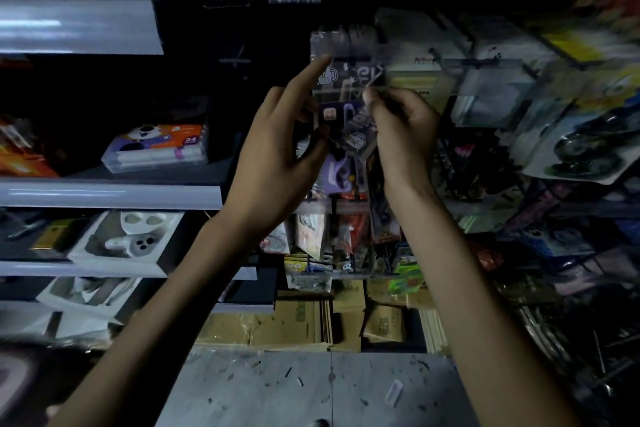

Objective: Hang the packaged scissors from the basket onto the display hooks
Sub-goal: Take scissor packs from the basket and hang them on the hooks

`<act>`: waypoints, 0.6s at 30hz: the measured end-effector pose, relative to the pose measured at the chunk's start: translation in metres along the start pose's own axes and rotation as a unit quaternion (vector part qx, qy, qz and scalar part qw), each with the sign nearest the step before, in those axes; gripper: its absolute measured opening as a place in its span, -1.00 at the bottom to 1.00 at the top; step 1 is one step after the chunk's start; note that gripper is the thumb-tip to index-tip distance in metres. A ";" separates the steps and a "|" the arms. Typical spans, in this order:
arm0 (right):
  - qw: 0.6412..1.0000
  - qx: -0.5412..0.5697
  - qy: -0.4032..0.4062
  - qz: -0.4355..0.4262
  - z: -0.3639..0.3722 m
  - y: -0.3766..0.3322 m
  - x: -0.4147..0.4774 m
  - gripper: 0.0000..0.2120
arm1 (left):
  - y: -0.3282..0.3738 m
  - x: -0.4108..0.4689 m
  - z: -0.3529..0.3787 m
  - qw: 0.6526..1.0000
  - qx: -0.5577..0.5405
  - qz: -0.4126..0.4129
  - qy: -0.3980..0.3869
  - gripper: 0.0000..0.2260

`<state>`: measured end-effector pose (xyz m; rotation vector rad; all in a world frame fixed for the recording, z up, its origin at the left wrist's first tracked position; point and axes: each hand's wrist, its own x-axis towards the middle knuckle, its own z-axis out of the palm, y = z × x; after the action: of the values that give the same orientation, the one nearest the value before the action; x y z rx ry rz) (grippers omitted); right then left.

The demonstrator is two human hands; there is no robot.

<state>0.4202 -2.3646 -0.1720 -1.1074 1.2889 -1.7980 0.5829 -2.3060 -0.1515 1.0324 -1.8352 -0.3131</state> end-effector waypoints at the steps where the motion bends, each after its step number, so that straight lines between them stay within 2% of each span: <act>1: 1.000 0.006 0.000 0.004 -0.001 0.000 0.000 -0.90 | -0.001 -0.001 0.002 1.000 -0.010 0.000 0.004 -0.41; 6: 1.000 0.011 -0.005 0.025 -0.005 0.003 -0.002 -0.93 | -0.021 -0.016 0.011 0.986 -0.159 -0.035 0.018 -0.49; 10: 0.997 0.004 -0.036 0.064 -0.010 0.001 -0.001 -0.87 | -0.043 -0.026 0.020 0.978 -0.168 -0.113 0.055 -0.55; 14: 0.993 0.029 -0.032 0.110 -0.009 -0.002 -0.002 -0.86 | -0.047 -0.031 0.032 0.955 -0.218 -0.202 0.018 -0.61; 18: 0.990 0.034 -0.045 0.133 -0.007 -0.001 -0.003 -0.74 | -0.042 -0.034 0.039 0.956 -0.207 -0.208 0.009 -0.82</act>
<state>0.4149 -2.3589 -0.1732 -0.9208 1.2478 -1.5660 0.5773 -2.3141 -0.2171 1.1048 -1.4337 -0.8972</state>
